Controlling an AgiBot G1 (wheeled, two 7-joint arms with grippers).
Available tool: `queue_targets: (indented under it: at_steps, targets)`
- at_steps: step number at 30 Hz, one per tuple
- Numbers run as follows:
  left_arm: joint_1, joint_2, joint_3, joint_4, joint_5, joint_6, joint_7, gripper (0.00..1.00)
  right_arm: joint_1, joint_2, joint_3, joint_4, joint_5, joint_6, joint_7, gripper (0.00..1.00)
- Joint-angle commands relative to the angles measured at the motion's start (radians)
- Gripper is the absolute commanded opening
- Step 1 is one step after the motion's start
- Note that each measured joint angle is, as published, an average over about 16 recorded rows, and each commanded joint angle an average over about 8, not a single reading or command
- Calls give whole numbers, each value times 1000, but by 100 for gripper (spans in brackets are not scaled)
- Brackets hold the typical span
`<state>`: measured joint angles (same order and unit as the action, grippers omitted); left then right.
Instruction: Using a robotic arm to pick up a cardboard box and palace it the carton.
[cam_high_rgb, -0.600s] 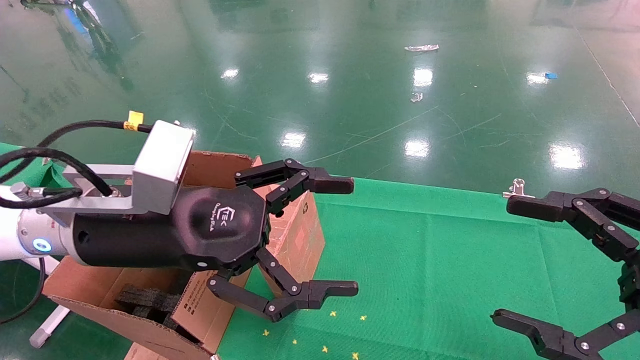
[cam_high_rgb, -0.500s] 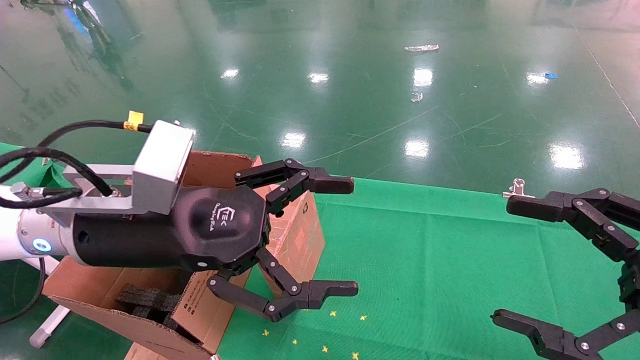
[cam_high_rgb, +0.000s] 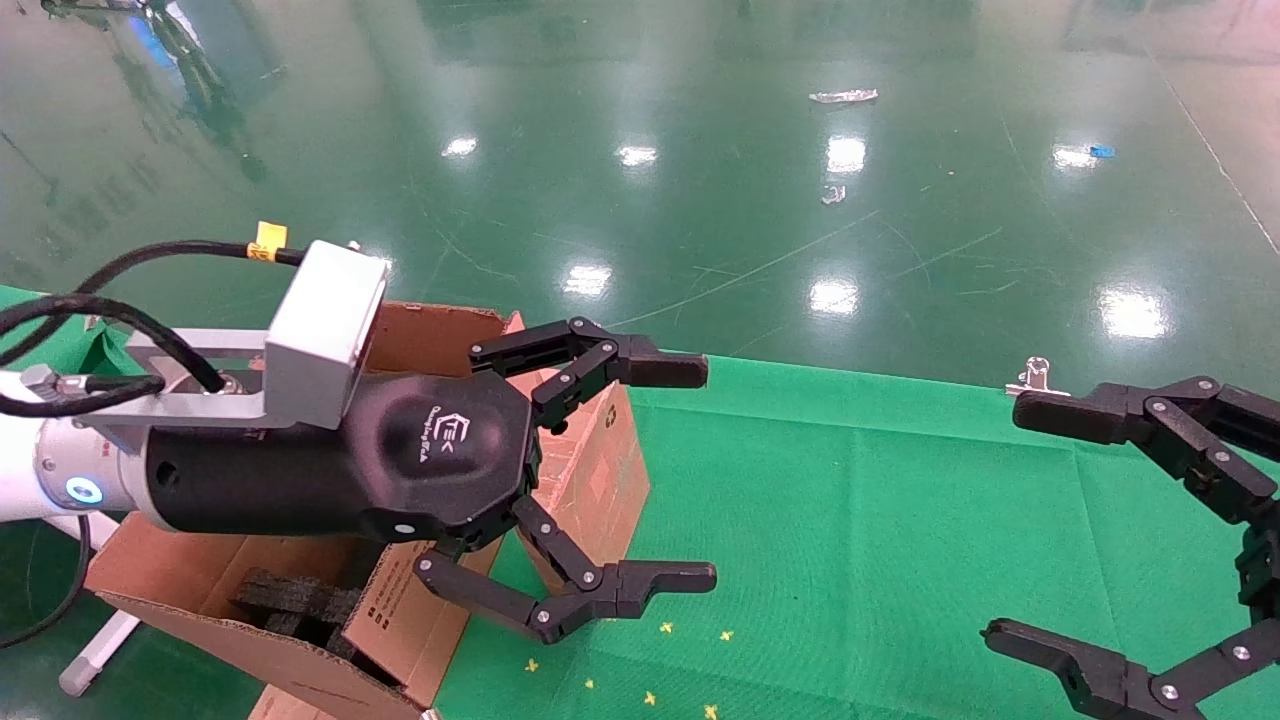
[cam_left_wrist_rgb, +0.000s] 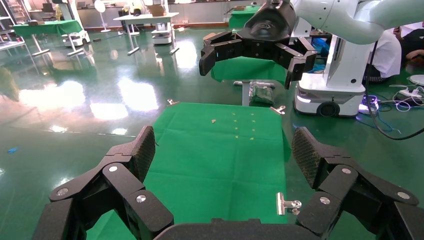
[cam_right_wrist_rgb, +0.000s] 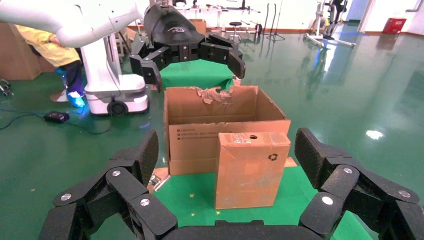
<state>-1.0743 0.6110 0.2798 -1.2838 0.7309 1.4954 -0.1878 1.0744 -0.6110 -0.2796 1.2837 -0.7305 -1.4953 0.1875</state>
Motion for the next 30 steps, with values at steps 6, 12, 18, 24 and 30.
queue_targets:
  at_steps: [6, 12, 18, 24, 30]
  targets:
    - [0, 0, 4, 2, 6, 0, -2, 100, 0, 0, 0, 0, 0, 0, 0, 100]
    - [-17, 3, 35, 8, 70, -2, -12, 100, 0, 0, -1, -1, 0, 0, -1, 100]
    - [-89, 15, 116, 3, 258, -3, -47, 100, 1, 0, -1, -1, 0, 0, -1, 100]
    - [-266, 66, 238, -25, 559, 16, -155, 100, 1, 0, -2, -1, 1, 0, -1, 100]
    - [-480, 143, 352, -29, 776, 71, -234, 100, 1, 0, -2, -1, 1, 0, -1, 100]
